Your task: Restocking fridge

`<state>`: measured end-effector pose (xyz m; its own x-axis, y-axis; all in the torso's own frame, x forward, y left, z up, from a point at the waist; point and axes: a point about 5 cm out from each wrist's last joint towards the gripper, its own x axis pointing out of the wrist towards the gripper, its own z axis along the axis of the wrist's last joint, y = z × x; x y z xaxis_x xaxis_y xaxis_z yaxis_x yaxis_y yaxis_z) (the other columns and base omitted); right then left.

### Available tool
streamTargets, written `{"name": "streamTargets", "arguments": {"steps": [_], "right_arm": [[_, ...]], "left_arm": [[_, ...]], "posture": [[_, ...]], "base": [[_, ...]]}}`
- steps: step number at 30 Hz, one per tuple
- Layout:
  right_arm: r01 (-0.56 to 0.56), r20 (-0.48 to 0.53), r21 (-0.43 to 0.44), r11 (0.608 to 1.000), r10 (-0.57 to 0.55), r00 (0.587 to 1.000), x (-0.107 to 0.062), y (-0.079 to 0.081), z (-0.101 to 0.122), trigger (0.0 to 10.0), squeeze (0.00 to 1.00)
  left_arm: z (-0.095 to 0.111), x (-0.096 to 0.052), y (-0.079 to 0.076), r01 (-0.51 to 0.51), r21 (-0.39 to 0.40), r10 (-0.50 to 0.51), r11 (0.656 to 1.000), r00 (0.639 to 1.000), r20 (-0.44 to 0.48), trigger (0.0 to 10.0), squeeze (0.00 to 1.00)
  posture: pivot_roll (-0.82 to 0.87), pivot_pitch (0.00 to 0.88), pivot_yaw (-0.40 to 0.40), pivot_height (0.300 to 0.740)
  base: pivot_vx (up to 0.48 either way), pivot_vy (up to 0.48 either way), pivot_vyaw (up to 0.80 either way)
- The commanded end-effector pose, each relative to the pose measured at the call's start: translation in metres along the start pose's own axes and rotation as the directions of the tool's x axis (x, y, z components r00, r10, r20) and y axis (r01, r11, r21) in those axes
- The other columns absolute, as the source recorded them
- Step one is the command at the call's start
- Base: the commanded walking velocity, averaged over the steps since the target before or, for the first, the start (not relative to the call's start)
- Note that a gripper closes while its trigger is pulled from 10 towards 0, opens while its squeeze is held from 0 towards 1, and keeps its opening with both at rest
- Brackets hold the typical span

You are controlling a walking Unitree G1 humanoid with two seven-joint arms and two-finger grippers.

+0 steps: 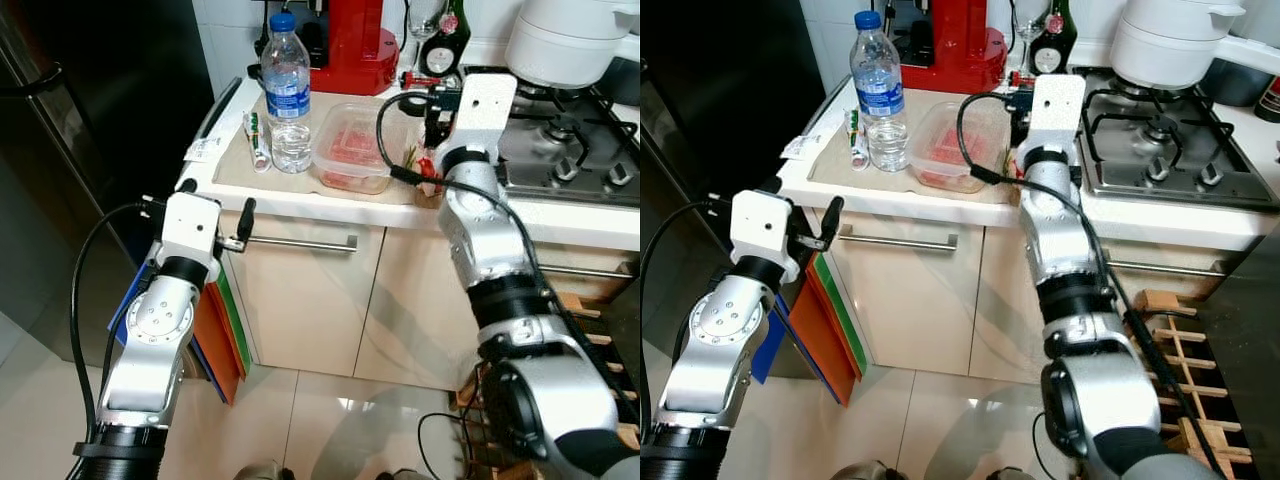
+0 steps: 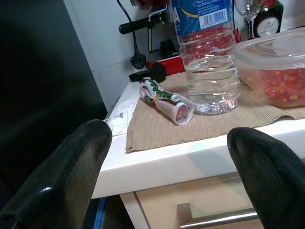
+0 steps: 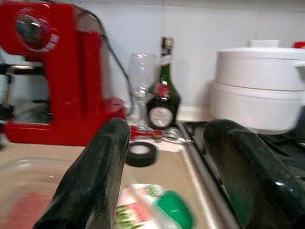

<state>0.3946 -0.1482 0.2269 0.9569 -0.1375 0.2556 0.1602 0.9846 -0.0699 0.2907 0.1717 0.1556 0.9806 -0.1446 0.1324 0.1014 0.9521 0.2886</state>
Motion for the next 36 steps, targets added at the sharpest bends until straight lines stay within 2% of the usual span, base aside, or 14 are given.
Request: {"name": "streamTargets", "arguments": {"steps": [1, 7, 13, 21, 33, 36], "right_arm": [[0.017, -0.031, 0.015, 1.000, -0.016, 0.999, 0.006, -0.006, 0.000, 10.0, 0.00], [0.023, -0.081, 0.057, 0.998, -0.018, 0.997, 0.010, -0.010, -0.004, 10.0, 0.00], [-0.010, -0.093, 0.096, 0.995, 0.019, 0.996, 0.014, -0.005, -0.001, 10.0, 0.00], [-0.036, -0.101, 0.114, 0.993, 0.047, 0.994, 0.016, -0.001, 0.000, 10.0, 0.00], [-0.057, -0.207, 0.107, 0.993, 0.078, 0.975, 0.016, 0.002, -0.012, 10.0, 0.00], [-0.058, -0.227, 0.132, 0.990, 0.087, 0.970, 0.016, 0.003, -0.014, 10.0, 0.00]], "left_arm": [[0.004, -0.001, -0.001, 0.012, 0.005, -0.012, 1.000, 1.000, 0.007, 10.0, 0.00], [0.004, 0.000, -0.003, 0.019, 0.002, -0.019, 1.000, 1.000, 0.005, 10.0, 0.00], [0.006, 0.001, -0.004, 0.018, -0.002, -0.018, 1.000, 1.000, 0.008, 10.0, 0.00], [0.006, 0.001, -0.005, 0.015, -0.004, -0.015, 1.000, 1.000, 0.007, 10.0, 0.00], [0.006, 0.001, -0.006, 0.011, -0.010, -0.011, 1.000, 1.000, 0.005, 10.0, 0.00], [0.006, 0.002, -0.007, 0.010, -0.013, -0.010, 1.000, 1.000, 0.004, 10.0, 0.00]], "posture": [[0.13, 0.000, 0.047, 0.740], [0.12, 0.000, 0.045, 0.740], [0.13, 0.000, 0.041, 0.740], [0.13, 0.000, 0.040, 0.740], [0.12, 0.000, 0.036, 0.740], [0.12, 0.000, 0.035, 0.740]], "base": [[0.000, 0.000, 0.00], [0.000, 0.000, 0.00], [0.000, 0.000, 0.00], [0.000, 0.000, 0.00], [0.000, 0.000, 0.00], [0.000, 0.000, 0.00]]}}
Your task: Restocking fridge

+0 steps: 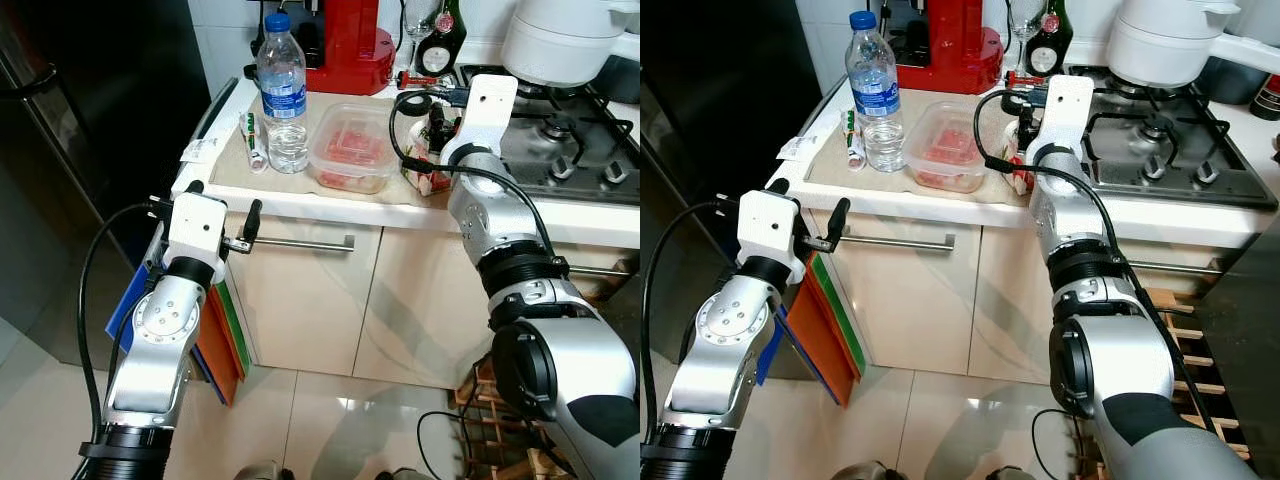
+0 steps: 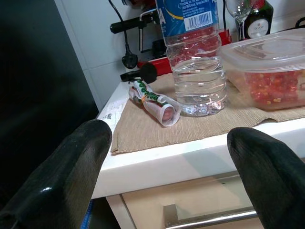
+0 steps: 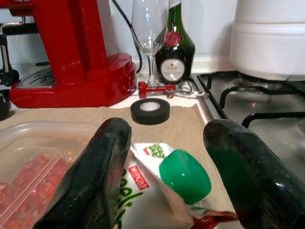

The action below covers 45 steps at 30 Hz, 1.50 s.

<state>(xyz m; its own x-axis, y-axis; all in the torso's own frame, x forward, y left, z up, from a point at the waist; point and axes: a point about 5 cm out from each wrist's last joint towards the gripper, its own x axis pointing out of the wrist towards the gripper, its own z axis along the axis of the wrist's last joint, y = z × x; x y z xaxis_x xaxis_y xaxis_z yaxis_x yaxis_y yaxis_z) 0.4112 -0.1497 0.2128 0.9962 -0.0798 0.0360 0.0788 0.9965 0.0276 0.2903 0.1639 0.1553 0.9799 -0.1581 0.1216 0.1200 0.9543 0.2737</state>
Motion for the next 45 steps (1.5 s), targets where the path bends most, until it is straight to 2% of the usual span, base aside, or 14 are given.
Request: {"name": "streamTargets", "arguments": {"steps": [1, 2, 3, 4, 13, 17, 22, 25, 28, 34, 35, 37, 45], "right_arm": [[-0.009, -0.021, 0.024, 1.000, 0.010, 1.000, 0.002, 0.001, 0.004, 10.0, 0.00], [-0.009, -0.021, 0.024, 1.000, 0.010, 1.000, 0.002, 0.001, 0.004, 10.0, 0.00], [-0.015, -0.026, 0.032, 0.999, 0.016, 1.000, 0.002, 0.002, 0.003, 1.3, 0.00], [-0.025, -0.036, 0.043, 0.999, 0.027, 0.999, 0.003, 0.002, 0.002, 0.0, 0.00], [-0.071, -0.159, 0.193, 0.979, 0.103, 0.982, -0.001, 0.007, -0.019, 0.0, 0.00], [-0.071, -0.141, 0.169, 0.983, 0.095, 0.985, -0.002, 0.005, -0.019, 0.0, 0.00], [-0.087, -0.099, 0.096, 0.991, 0.097, 0.990, -0.004, 0.008, -0.020, 0.0, 0.00], [-0.100, -0.061, 0.051, 0.994, 0.103, 0.993, -0.006, 0.010, -0.019, 0.0, 0.00], [-0.118, -0.025, 0.044, 0.992, 0.119, 0.993, -0.008, 0.013, -0.016, 0.0, 0.00], [-0.123, 0.136, 0.013, 0.992, 0.120, 0.983, -0.009, 0.013, 0.008, 0.0, 0.00], [-0.123, 0.136, 0.013, 0.992, 0.120, 0.983, -0.009, 0.013, 0.008, 0.0, 0.00], [-0.122, 0.201, -0.028, 0.992, 0.125, 0.971, -0.011, 0.013, 0.018, 0.0, 0.00], [-0.126, 0.328, -0.110, 0.986, 0.155, 0.932, -0.018, 0.018, 0.036, 0.0, 0.00]], "left_arm": [[0.004, 0.001, 0.000, -0.006, 0.005, 0.006, 1.000, 1.000, 0.011, 10.0, 0.00], [0.004, 0.001, 0.000, -0.006, 0.005, 0.006, 1.000, 1.000, 0.011, 10.0, 0.00], [0.004, 0.001, 0.000, -0.006, 0.004, 0.006, 1.000, 1.000, 0.011, 10.0, 0.00], [0.004, 0.001, 0.000, -0.006, 0.003, 0.006, 1.000, 1.000, 0.011, 10.0, 0.00], [0.004, 0.002, -0.001, -0.006, -0.002, 0.006, 1.000, 1.000, 0.006, 10.0, 0.00], [0.003, 0.003, -0.001, -0.007, -0.003, 0.007, 1.000, 1.000, 0.006, 10.0, 0.00], [0.004, 0.004, -0.002, -0.006, -0.005, 0.006, 1.000, 1.000, 0.007, 10.0, 0.00], [0.004, 0.004, -0.002, -0.007, -0.006, 0.007, 1.000, 1.000, 0.007, 10.0, 0.00], [0.004, 0.005, -0.003, -0.007, -0.008, 0.007, 1.000, 1.000, 0.007, 10.0, 0.00], [0.004, 0.005, -0.004, -0.007, -0.011, 0.007, 1.000, 1.000, 0.009, 10.0, 0.00], [0.004, 0.005, -0.004, -0.007, -0.011, 0.007, 1.000, 1.000, 0.009, 10.0, 0.00], [0.004, 0.006, -0.004, -0.007, -0.012, 0.007, 1.000, 1.000, 0.010, 10.0, 0.00], [0.003, 0.007, -0.007, -0.008, -0.019, 0.008, 1.000, 1.000, 0.010, 10.0, 0.00]], "posture": [[0.12, 0.000, 0.035, 0.740], [0.12, 0.000, 0.035, 0.740], [0.12, 0.000, 0.034, 0.740], [0.12, 0.000, 0.034, 0.740], [0.11, 0.000, 0.035, 0.740], [0.11, 0.000, 0.035, 0.740], [0.10, 0.000, 0.034, 0.740], [0.10, 0.000, 0.033, 0.740], [0.10, 0.000, 0.033, 0.740], [0.10, 0.000, 0.031, 0.740], [0.10, 0.000, 0.031, 0.740], [0.09, 0.000, 0.028, 0.740], [0.08, 0.000, 0.022, 0.740]], "base": [[0.000, 0.000, 0.00], [0.000, 0.000, 0.00], [0.000, 0.000, 0.00], [0.000, 0.000, 0.00], [0.000, 0.000, 0.00], [0.000, 0.000, 0.00], [0.000, 0.000, 0.00], [0.000, 0.000, 0.00], [0.000, 0.000, 0.00], [0.000, 0.000, 0.00], [0.000, 0.000, 0.00], [0.000, 0.000, 0.00], [0.000, 0.000, 0.00]]}}
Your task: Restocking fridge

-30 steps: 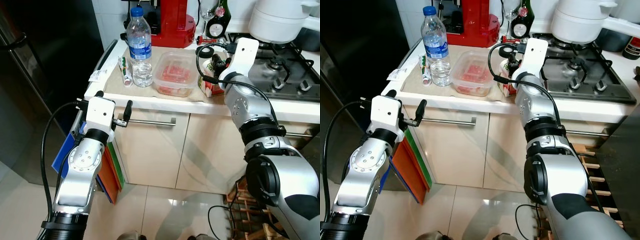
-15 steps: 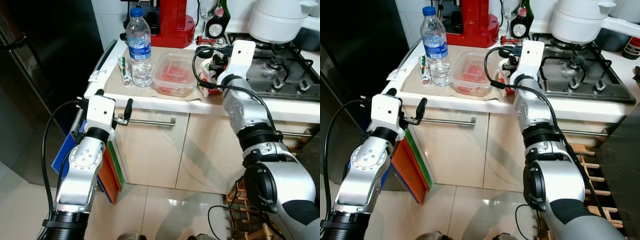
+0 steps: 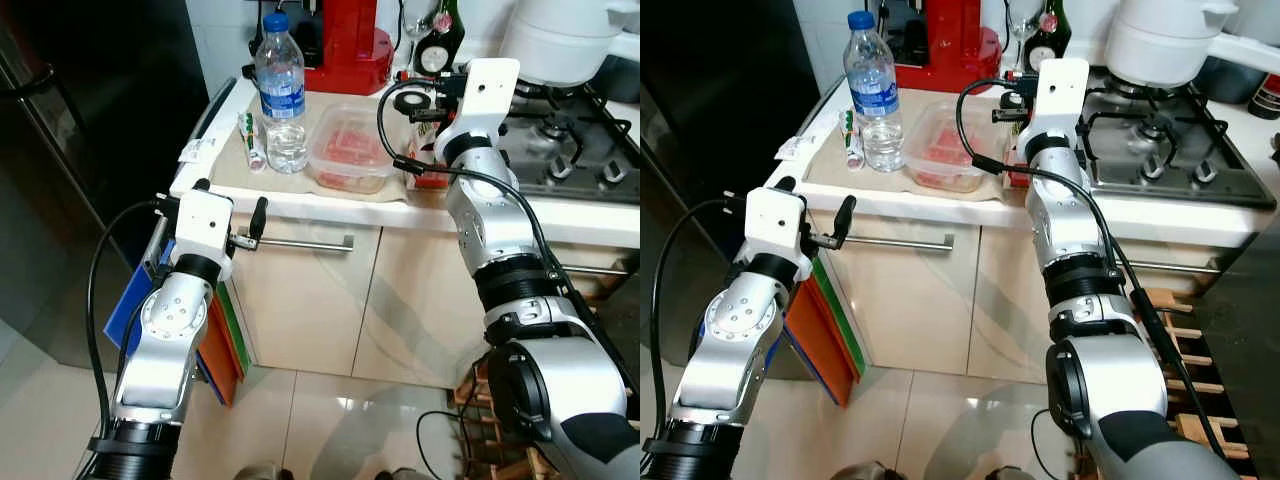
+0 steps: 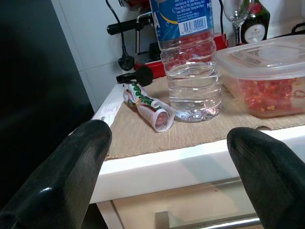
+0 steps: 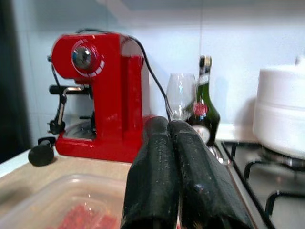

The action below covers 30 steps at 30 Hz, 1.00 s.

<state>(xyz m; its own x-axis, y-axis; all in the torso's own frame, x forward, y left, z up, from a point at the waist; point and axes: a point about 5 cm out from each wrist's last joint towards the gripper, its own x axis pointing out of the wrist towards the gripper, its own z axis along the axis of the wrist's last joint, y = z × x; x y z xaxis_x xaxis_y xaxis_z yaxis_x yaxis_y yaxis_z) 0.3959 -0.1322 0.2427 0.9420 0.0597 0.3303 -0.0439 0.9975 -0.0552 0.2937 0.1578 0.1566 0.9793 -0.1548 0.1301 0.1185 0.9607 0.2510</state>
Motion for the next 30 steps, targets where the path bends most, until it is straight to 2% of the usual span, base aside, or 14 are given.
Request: {"name": "streamTargets", "arguments": {"steps": [1, 4, 5, 6, 7, 8, 9, 18, 21, 26, 29, 30], "right_arm": [[-0.016, 0.040, -0.040, 0.999, 0.018, 0.999, -0.001, 0.001, 0.006, 0.0, 0.00], [-0.013, 0.028, -0.052, 0.999, 0.015, 1.000, -0.001, 0.002, 0.004, 0.0, 0.00], [0.003, 0.018, -0.042, 0.999, -0.002, 1.000, -0.002, 0.001, 0.003, 5.3, 0.00], [0.028, 0.008, -0.035, 0.999, -0.028, 1.000, -0.002, -0.001, 0.001, 10.0, 0.00], [0.055, 0.004, -0.032, 0.998, -0.055, 0.998, -0.003, -0.004, 0.000, 10.0, 0.68], [0.055, 0.004, -0.032, 0.998, -0.055, 0.998, -0.003, -0.004, 0.000, 10.0, 0.68], [0.069, -0.003, -0.030, 0.997, -0.069, 0.998, -0.003, -0.005, 0.000, 10.0, 1.00], [0.104, -0.093, 0.064, 0.992, -0.098, 0.991, -0.007, -0.003, -0.014, 10.0, 1.00], [0.116, -0.109, 0.069, 0.991, -0.108, 0.988, -0.007, -0.005, -0.016, 10.0, 1.00], [0.123, -0.111, 0.052, 0.991, -0.117, 0.987, -0.006, -0.006, -0.015, 10.0, 1.00], [0.124, -0.092, 0.035, 0.992, -0.121, 0.988, -0.004, -0.006, -0.012, 10.0, 1.00], [0.124, -0.092, 0.035, 0.992, -0.121, 0.988, -0.004, -0.006, -0.012, 10.0, 1.00]], "left_arm": [[0.001, 0.003, -0.002, -0.003, 0.004, 0.002, 1.000, 1.000, 0.003, 10.0, 0.00], [0.001, 0.004, -0.002, -0.003, 0.001, 0.003, 1.000, 1.000, 0.003, 10.0, 0.00], [0.001, 0.004, -0.003, -0.003, 0.000, 0.003, 1.000, 1.000, 0.004, 10.0, 0.00], [0.001, 0.003, -0.003, -0.003, -0.001, 0.003, 1.000, 1.000, 0.004, 10.0, 0.00], [0.001, 0.003, -0.003, -0.003, -0.002, 0.003, 1.000, 1.000, 0.004, 10.0, 0.00], [0.001, 0.003, -0.003, -0.003, -0.002, 0.003, 1.000, 1.000, 0.004, 10.0, 0.00], [0.001, 0.003, -0.003, -0.003, -0.002, 0.003, 1.000, 1.000, 0.004, 10.0, 0.00], [0.000, 0.002, -0.005, -0.002, -0.006, 0.002, 1.000, 1.000, 0.004, 10.0, 0.00], [-0.001, 0.002, -0.005, -0.002, -0.008, 0.002, 1.000, 1.000, 0.003, 10.0, 0.00], [-0.003, -0.004, -0.010, 0.037, -0.060, -0.038, 0.998, 0.999, -0.003, 10.0, 0.00], [-0.010, -0.014, -0.017, 0.106, -0.126, -0.109, 0.986, 0.994, -0.022, 10.0, 0.00], [-0.010, -0.014, -0.017, 0.106, -0.126, -0.109, 0.986, 0.994, -0.022, 10.0, 0.00]], "posture": [[0.08, 0.000, 0.022, 0.740], [0.08, 0.000, 0.020, 0.740], [0.08, 0.000, 0.019, 0.740], [0.08, 0.000, 0.019, 0.740], [0.08, 0.000, 0.019, 0.740], [0.08, 0.000, 0.019, 0.740], [0.08, 0.000, 0.019, 0.740], [0.08, 0.000, 0.012, 0.740], [0.08, 0.000, 0.010, 0.740], [0.09, 0.000, 0.003, 0.740], [0.09, 0.000, 0.001, 0.740], [0.09, 0.000, 0.001, 0.740]], "base": [[0.000, 0.000, 0.00], [0.000, 0.000, 0.00], [0.000, 0.000, 0.00], [0.000, 0.000, 0.00], [0.000, 0.000, 0.00], [0.000, 0.000, 0.00], [0.000, 0.000, 0.00], [0.000, 0.000, 0.00], [0.000, 0.000, 0.00], [0.000, 0.000, 0.00], [0.000, 0.000, 0.00], [0.000, 0.000, 0.00]]}}
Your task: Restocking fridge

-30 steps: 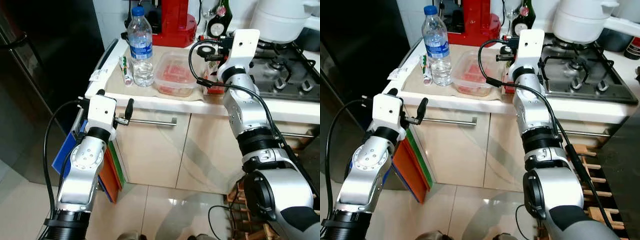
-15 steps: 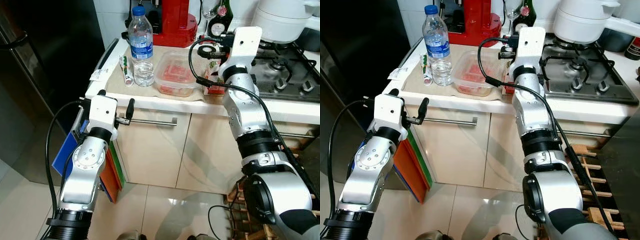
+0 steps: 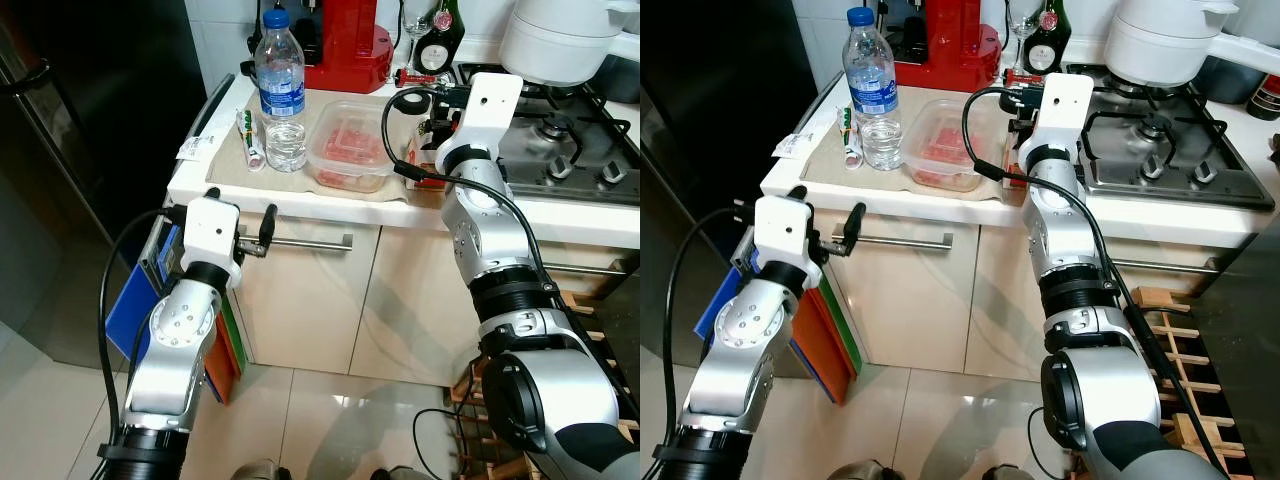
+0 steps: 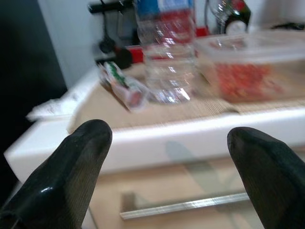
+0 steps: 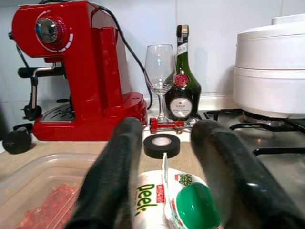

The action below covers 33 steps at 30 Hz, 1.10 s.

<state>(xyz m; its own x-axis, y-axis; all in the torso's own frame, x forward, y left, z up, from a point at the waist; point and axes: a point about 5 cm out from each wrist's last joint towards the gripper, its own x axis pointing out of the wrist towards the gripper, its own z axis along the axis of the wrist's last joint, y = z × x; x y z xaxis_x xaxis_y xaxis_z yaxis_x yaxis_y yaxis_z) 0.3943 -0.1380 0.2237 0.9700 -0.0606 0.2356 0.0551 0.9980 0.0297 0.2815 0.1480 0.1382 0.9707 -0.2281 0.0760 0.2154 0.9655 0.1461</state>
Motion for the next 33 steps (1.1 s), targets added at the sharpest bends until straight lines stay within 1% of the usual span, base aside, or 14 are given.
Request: {"name": "streamTargets", "arguments": {"steps": [1, 4, 8, 9, 11, 12, 13, 14, 18, 20, 24, 25, 31, 33], "right_arm": [[0.008, 0.025, -0.015, 1.000, -0.008, 1.000, 0.004, 0.000, 0.009, 10.0, 1.00], [0.010, 0.038, -0.016, 1.000, -0.009, 0.999, 0.005, 0.000, 0.012, 10.0, 1.00], [0.010, 0.055, -0.008, 1.000, -0.009, 0.998, 0.007, 0.001, 0.019, 10.0, 1.00], [0.012, 0.055, -0.007, 1.000, -0.011, 0.998, 0.008, 0.000, 0.019, 10.0, 1.00], [0.013, 0.055, -0.007, 1.000, -0.013, 0.998, 0.008, 0.000, 0.019, 10.0, 1.00], [0.015, 0.055, -0.007, 1.000, -0.015, 0.998, 0.009, -0.001, 0.019, 10.0, 1.00], [0.016, 0.055, -0.007, 1.000, -0.016, 0.998, 0.009, -0.001, 0.019, 10.0, 1.00], [0.018, 0.050, -0.005, 1.000, -0.018, 0.999, 0.009, -0.002, 0.019, 10.0, 1.00], [0.022, 0.012, 0.022, 0.999, -0.023, 1.000, 0.012, -0.003, 0.015, 10.0, 1.00], [0.023, 0.006, 0.027, 0.999, -0.023, 1.000, 0.012, -0.003, 0.014, 10.0, 1.00], [-0.002, -0.066, 0.054, 0.999, 0.005, 0.998, 0.015, -0.002, 0.008, 10.0, 1.00], [-0.022, -0.081, 0.058, 0.998, 0.027, 0.996, 0.018, 0.000, 0.010, 10.0, 0.00], [-0.028, -0.130, 0.074, 0.997, 0.038, 0.991, 0.023, 0.001, 0.010, 10.0, 0.00], [-0.010, -0.179, 0.078, 0.997, 0.024, 0.984, 0.024, 0.000, 0.005, 10.0, 0.00]], "left_arm": [[0.000, -0.005, -0.004, 0.045, -0.005, -0.045, 0.999, 0.999, -0.003, 10.0, 0.00], [0.001, -0.006, -0.007, 0.069, -0.022, -0.069, 0.997, 0.998, 0.000, 10.0, 0.00], [0.004, -0.009, -0.018, 0.192, -0.083, -0.190, 0.978, 0.981, 0.025, 10.0, 0.00], [0.005, -0.011, -0.019, 0.226, -0.068, -0.224, 0.972, 0.974, 0.036, 10.0, 0.00], [0.005, -0.012, -0.017, 0.233, -0.060, -0.231, 0.971, 0.972, 0.045, 10.0, 0.00], [0.007, -0.014, -0.013, 0.223, -0.019, -0.221, 0.975, 0.973, 0.070, 10.0, 0.00], [0.010, -0.017, -0.011, 0.228, -0.023, -0.224, 0.973, 0.968, 0.114, 10.0, 0.00], [0.011, -0.022, -0.011, 0.244, 0.013, -0.244, 0.970, 0.960, 0.138, 10.0, 0.00], [0.006, -0.033, -0.011, 0.296, 0.043, -0.299, 0.954, 0.947, 0.117, 10.0, 0.00], [0.006, -0.034, -0.011, 0.298, 0.045, -0.301, 0.954, 0.947, 0.116, 10.0, 0.00], [0.012, -0.028, -0.008, 0.289, 0.048, -0.293, 0.956, 0.946, 0.139, 10.0, 0.00], [0.018, -0.025, -0.010, 0.288, 0.032, -0.290, 0.957, 0.942, 0.170, 10.0, 0.00], [0.023, -0.026, -0.016, 0.310, 0.011, -0.306, 0.951, 0.930, 0.202, 10.0, 0.00], [0.024, -0.026, -0.017, 0.311, 0.003, -0.305, 0.951, 0.930, 0.203, 10.0, 0.00]], "posture": [[0.09, 0.000, 0.001, 0.740], [0.10, 0.000, 0.000, 0.740], [0.10, 0.000, -0.002, 0.740], [0.10, 0.000, -0.003, 0.740], [0.10, 0.000, -0.002, 0.740], [0.10, 0.000, -0.002, 0.740], [0.10, 0.000, -0.004, 0.740], [0.10, 0.000, -0.005, 0.740], [0.10, 0.000, -0.005, 0.740], [0.10, 0.000, -0.005, 0.740], [0.10, 0.000, -0.006, 0.740], [0.11, 0.000, -0.008, 0.740], [0.11, 0.003, -0.012, 0.740], [0.11, 0.004, -0.015, 0.740]], "base": [[0.000, 0.000, 0.00], [0.000, 0.000, 0.00], [0.000, 0.000, 0.00], [0.000, 0.000, 0.00], [0.000, 0.000, 0.00], [0.000, 0.000, 0.00], [0.000, 0.000, 0.00], [0.000, 0.000, 0.00], [0.000, 0.000, 0.00], [0.000, 0.000, 0.00], [0.000, 0.000, 0.00], [0.000, 0.000, 0.00], [0.000, 0.000, 0.00], [0.000, 0.000, 0.00]]}}
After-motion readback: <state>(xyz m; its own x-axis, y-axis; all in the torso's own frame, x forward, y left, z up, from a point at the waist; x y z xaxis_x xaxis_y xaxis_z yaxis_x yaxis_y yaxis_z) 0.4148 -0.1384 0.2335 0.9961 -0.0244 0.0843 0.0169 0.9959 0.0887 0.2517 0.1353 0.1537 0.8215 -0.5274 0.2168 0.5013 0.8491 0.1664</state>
